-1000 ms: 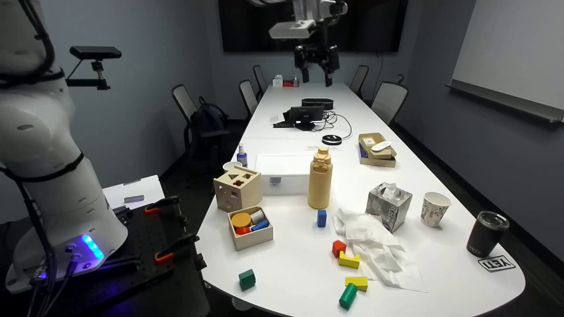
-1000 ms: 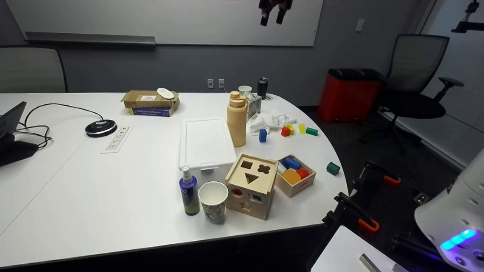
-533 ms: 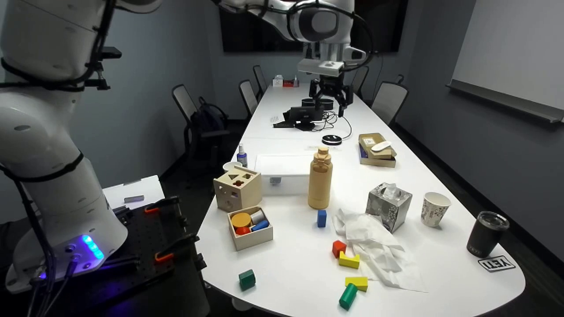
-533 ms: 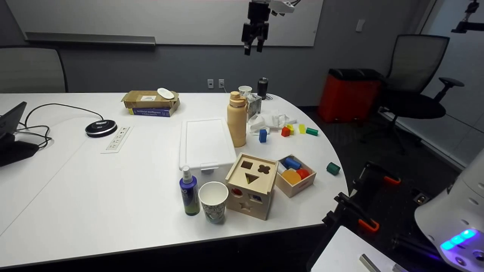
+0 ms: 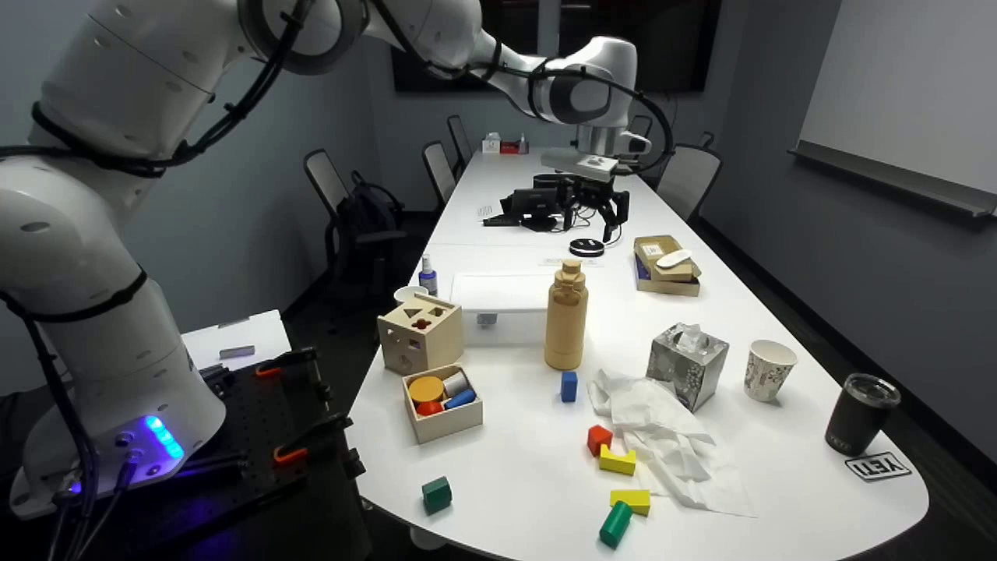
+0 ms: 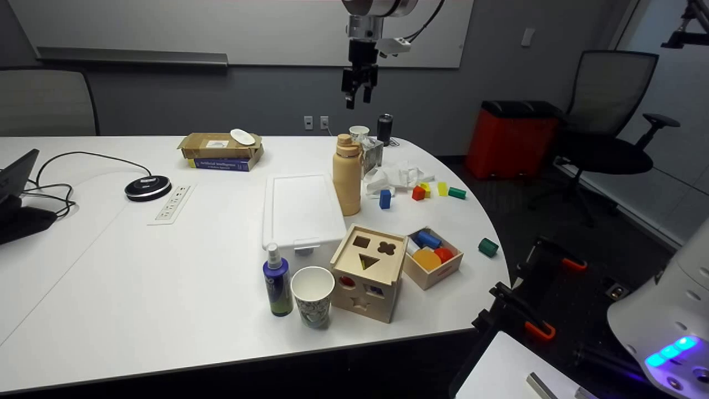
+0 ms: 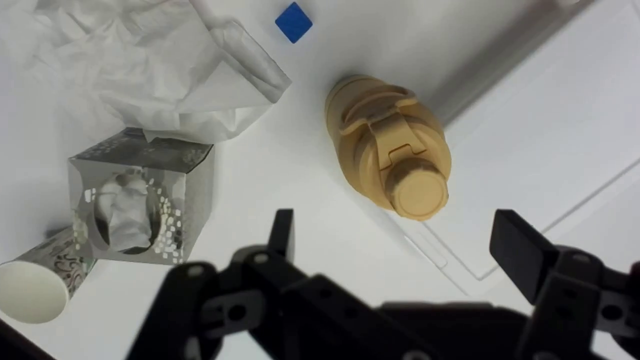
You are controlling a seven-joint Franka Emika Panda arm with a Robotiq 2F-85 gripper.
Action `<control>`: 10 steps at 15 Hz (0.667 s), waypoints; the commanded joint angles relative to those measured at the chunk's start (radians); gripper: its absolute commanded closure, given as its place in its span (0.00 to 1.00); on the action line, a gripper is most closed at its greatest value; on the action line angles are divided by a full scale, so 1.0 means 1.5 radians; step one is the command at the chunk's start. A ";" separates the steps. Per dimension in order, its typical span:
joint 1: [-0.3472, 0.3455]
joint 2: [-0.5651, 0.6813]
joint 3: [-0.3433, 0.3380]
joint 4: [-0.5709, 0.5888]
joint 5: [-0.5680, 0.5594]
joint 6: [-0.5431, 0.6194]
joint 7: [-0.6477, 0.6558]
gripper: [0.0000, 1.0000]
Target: Slightly twist the cap on the water bottle
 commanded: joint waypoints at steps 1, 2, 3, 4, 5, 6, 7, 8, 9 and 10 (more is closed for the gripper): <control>-0.005 0.033 0.016 0.027 -0.013 -0.013 -0.004 0.00; -0.004 0.041 0.018 0.030 -0.014 -0.013 -0.003 0.00; -0.002 0.050 0.021 0.033 -0.015 -0.013 0.000 0.00; 0.000 0.057 0.024 0.036 -0.016 -0.015 0.001 0.00; 0.001 0.062 0.027 0.035 -0.018 -0.013 -0.002 0.00; 0.004 0.066 0.030 0.033 -0.022 -0.009 -0.005 0.00; 0.007 0.071 0.033 0.032 -0.024 -0.007 -0.005 0.00; 0.009 0.076 0.035 0.034 -0.027 -0.004 -0.004 0.00; 0.011 0.082 0.038 0.037 -0.029 -0.004 -0.004 0.00; 0.014 0.090 0.037 0.045 -0.033 -0.002 -0.003 0.00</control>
